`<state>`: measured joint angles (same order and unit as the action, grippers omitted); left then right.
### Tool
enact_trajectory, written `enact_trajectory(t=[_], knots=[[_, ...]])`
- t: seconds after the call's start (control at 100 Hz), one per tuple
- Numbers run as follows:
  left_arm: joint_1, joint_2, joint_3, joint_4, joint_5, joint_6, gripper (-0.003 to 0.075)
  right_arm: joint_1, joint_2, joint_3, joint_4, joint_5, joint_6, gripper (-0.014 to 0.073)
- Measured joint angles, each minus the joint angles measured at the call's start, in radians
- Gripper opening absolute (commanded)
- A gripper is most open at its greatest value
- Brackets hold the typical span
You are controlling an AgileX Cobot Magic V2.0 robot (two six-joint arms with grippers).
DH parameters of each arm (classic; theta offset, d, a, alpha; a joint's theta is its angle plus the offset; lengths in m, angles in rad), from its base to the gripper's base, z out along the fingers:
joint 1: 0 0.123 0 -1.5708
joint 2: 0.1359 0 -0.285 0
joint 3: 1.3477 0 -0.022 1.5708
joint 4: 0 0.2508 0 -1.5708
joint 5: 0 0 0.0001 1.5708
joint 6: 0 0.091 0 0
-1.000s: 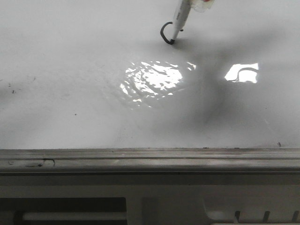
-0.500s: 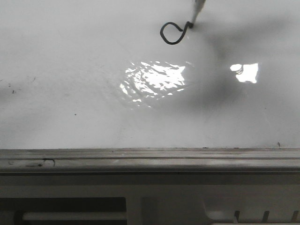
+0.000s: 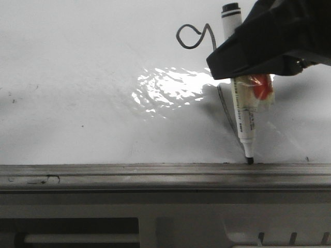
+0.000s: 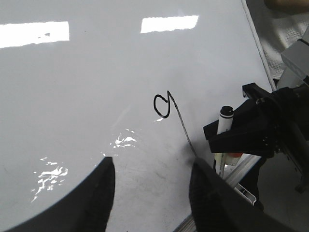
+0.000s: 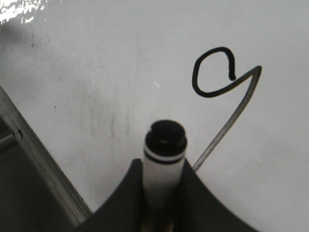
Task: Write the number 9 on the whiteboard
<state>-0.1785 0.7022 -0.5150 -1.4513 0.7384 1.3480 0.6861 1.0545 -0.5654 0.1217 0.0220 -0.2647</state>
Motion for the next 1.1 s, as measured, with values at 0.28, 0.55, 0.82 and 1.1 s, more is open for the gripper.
enact_trajectory(t=[0.28,0.55,0.82,1.1], knots=[[-0.084,0.058,0.000,0.026,0.033,0.085,0.0318,0.057,-0.126,-0.113,-0.007,0.017,-0.006,-0.0074],[-0.373,0.297,0.000,-0.153,0.053,0.468,0.0318,0.239,-0.138,-0.137,-0.009,0.044,-0.008,-0.0074],[-0.503,0.461,-0.024,-0.314,0.064,0.635,0.0318,0.335,-0.081,-0.138,-0.009,0.013,-0.010,-0.0074],[-0.507,0.476,-0.037,-0.320,0.079,0.641,0.0317,0.341,-0.067,-0.138,0.010,0.018,-0.010,-0.0074]])
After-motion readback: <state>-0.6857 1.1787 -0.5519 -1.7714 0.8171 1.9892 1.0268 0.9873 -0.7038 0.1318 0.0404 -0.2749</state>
